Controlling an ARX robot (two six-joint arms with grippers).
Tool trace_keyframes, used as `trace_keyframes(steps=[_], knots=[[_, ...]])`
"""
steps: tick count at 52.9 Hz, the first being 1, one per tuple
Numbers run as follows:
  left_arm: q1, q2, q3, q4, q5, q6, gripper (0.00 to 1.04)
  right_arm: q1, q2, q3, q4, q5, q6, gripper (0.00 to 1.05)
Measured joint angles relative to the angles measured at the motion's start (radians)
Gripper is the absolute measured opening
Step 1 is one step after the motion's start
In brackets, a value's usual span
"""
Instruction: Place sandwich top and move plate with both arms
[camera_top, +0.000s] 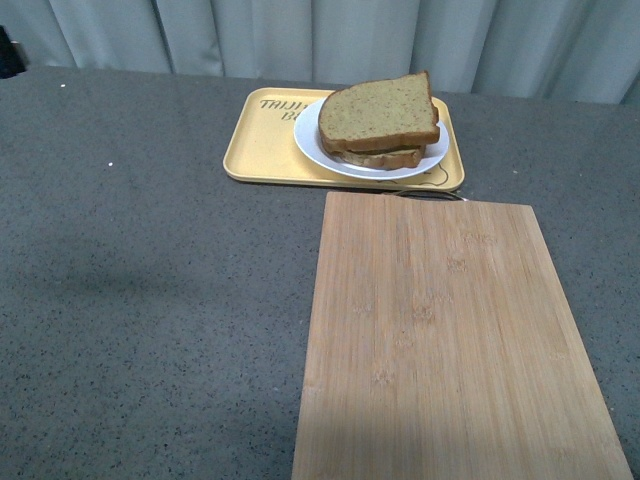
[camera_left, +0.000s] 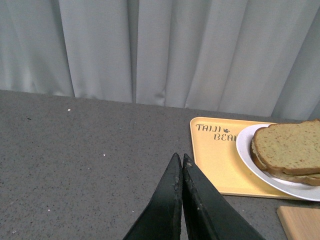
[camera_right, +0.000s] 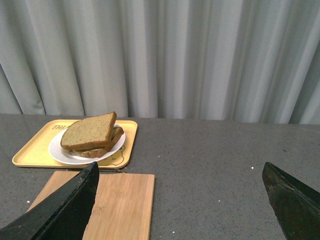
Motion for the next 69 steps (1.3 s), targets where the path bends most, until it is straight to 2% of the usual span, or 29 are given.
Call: trace_keyframes(steps=[7,19,21,28,69], knots=[[0.024,-0.148,-0.069,-0.100,0.014,0.003,0.04,0.000,0.000,0.000,0.000,0.000,0.000,0.95],[0.051,-0.323,-0.161,-0.166,0.045,0.007,0.04,0.000,0.000,0.000,0.000,0.000,0.000,0.95],[0.080,-0.357,-0.179,-0.186,0.093,0.010,0.04,0.000,0.000,0.000,0.000,0.000,0.000,0.95],[0.112,-0.455,-0.219,-0.243,0.099,0.010,0.04,0.000,0.000,0.000,0.000,0.000,0.000,0.95],[0.113,-1.002,-0.302,-0.682,0.102,0.011,0.04,0.000,0.000,0.000,0.000,0.000,0.000,0.95]])
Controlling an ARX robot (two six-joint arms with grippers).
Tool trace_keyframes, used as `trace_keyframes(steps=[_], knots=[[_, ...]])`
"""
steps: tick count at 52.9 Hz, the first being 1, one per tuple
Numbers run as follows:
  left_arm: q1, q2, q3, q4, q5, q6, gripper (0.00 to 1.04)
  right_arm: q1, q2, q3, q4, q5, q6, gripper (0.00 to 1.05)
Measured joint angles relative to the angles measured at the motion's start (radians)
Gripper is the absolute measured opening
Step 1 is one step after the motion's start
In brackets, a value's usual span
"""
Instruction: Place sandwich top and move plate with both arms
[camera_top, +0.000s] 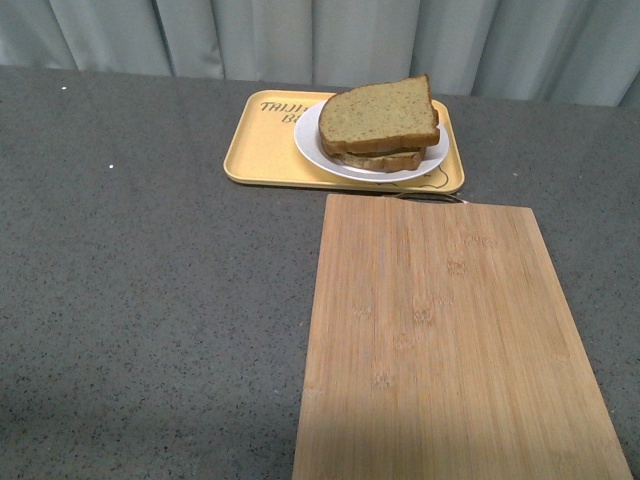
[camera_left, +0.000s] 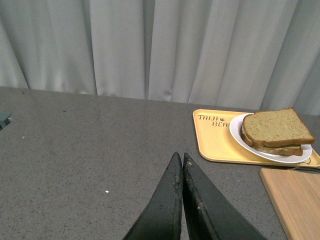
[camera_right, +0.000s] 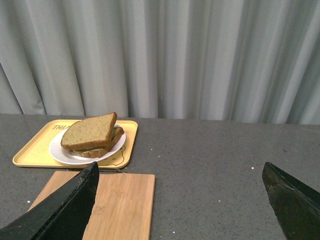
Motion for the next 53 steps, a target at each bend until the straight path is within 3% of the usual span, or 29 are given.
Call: trace_keyframes(steps=[53], knots=[[0.000,-0.393,0.000,-0.379,0.000,0.000,0.04,0.000,0.000,0.000,0.000,0.000,0.000,0.95]])
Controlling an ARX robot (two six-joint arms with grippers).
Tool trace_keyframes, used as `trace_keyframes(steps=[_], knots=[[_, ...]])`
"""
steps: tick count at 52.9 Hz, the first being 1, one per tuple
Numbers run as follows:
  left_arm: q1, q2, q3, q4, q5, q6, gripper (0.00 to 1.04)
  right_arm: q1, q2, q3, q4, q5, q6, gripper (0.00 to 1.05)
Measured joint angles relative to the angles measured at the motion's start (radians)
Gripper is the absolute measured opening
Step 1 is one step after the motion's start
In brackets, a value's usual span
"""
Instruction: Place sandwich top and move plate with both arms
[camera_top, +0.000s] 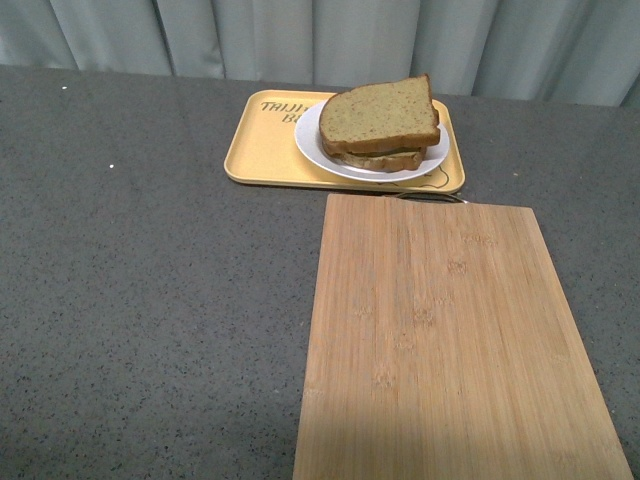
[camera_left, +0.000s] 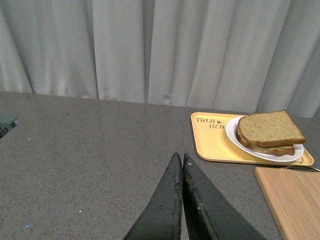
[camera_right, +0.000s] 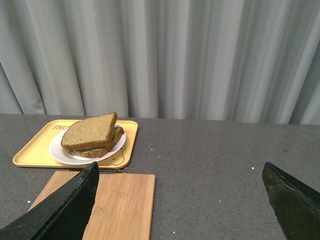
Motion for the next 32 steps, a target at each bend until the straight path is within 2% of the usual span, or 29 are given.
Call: trace_keyframes(steps=[7,12,21,28,32], knots=[[0.000,-0.034,0.000,-0.034,0.000,0.000,0.04,0.000,0.000,0.000,0.000,0.000,0.000,0.95],[0.000,-0.151,0.000,-0.184,0.002,0.000,0.04,0.000,0.000,0.000,0.000,0.000,0.000,0.95],[0.000,-0.192,0.000,-0.199,0.002,0.000,0.05,0.000,0.000,0.000,0.000,0.000,0.000,0.95],[0.000,-0.192,0.000,-0.199,0.002,0.000,0.26,0.000,0.000,0.000,0.000,0.000,0.000,0.95],[0.000,-0.192,0.000,-0.199,0.002,0.000,0.45,0.000,0.000,0.000,0.000,0.000,0.000,0.95]])
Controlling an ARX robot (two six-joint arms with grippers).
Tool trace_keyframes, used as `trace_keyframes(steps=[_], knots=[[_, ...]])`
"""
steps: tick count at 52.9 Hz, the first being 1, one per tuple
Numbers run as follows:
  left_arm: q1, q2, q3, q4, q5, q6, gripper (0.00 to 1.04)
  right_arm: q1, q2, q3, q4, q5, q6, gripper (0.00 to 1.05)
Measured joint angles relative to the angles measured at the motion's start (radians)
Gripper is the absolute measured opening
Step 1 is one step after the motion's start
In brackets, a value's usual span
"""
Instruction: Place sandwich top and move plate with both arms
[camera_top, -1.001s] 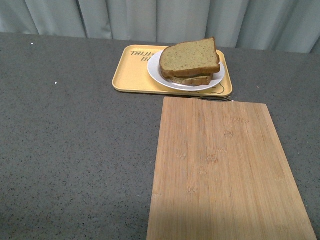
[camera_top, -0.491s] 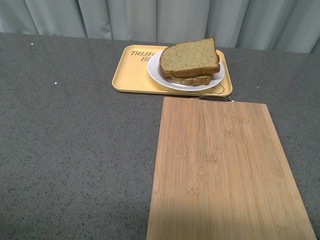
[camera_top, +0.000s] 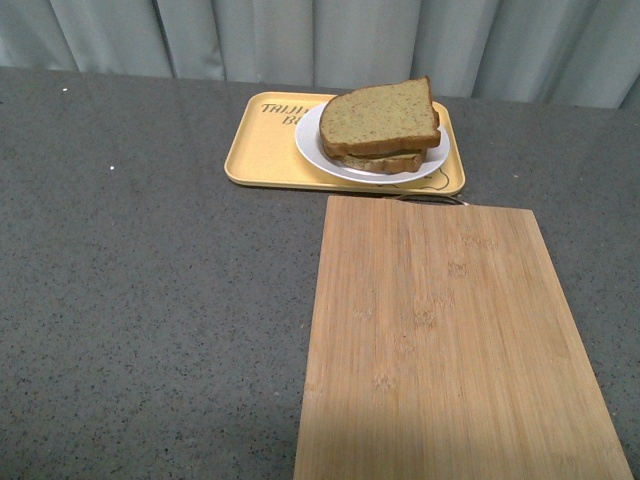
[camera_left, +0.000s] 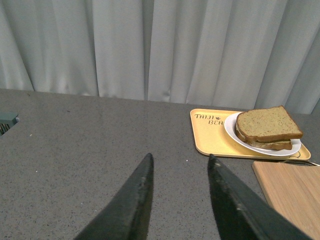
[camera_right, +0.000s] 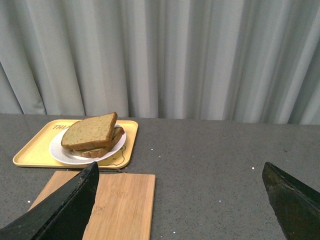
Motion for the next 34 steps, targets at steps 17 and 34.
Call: trace_keyframes(steps=[17,34], knots=[[0.000,0.000,0.000,0.000,0.000,0.001,0.98,0.000,0.000,0.000,0.000,0.000,0.000,0.95],[0.000,0.000,0.000,0.000,0.000,0.001,0.98,0.000,0.000,0.000,0.000,0.000,0.000,0.95]])
